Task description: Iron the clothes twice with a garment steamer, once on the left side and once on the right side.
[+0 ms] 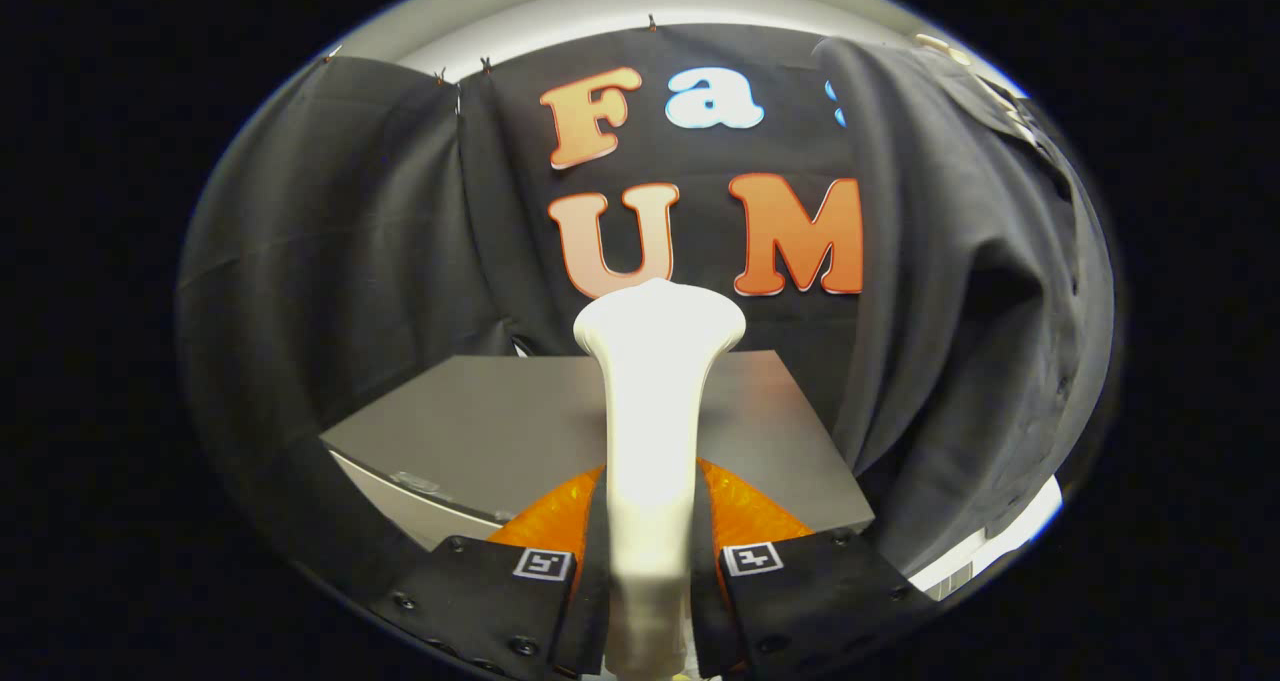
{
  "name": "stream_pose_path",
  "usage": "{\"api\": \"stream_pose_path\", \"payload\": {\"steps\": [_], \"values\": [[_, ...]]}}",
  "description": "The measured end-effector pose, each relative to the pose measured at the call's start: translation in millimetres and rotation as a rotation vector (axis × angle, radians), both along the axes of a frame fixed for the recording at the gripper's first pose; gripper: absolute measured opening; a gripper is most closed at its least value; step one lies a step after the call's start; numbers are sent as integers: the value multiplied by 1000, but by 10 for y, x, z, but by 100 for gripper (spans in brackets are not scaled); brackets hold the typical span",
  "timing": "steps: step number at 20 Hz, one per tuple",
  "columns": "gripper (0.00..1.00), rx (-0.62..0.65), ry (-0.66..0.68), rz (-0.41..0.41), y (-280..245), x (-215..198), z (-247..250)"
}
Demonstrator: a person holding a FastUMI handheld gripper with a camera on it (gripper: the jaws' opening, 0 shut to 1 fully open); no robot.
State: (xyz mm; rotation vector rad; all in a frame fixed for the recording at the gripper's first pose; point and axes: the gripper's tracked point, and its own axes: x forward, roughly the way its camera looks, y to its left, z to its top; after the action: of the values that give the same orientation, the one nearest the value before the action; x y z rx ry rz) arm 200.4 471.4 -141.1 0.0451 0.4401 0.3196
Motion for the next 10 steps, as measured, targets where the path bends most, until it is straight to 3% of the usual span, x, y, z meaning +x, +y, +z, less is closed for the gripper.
{"api": "stream_pose_path", "payload": {"steps": [6, 10], "values": [[41, -4, -124, -10, -696, -766, 721], [41, -56, -188, -77, -1403, -1058, 1051]]}}
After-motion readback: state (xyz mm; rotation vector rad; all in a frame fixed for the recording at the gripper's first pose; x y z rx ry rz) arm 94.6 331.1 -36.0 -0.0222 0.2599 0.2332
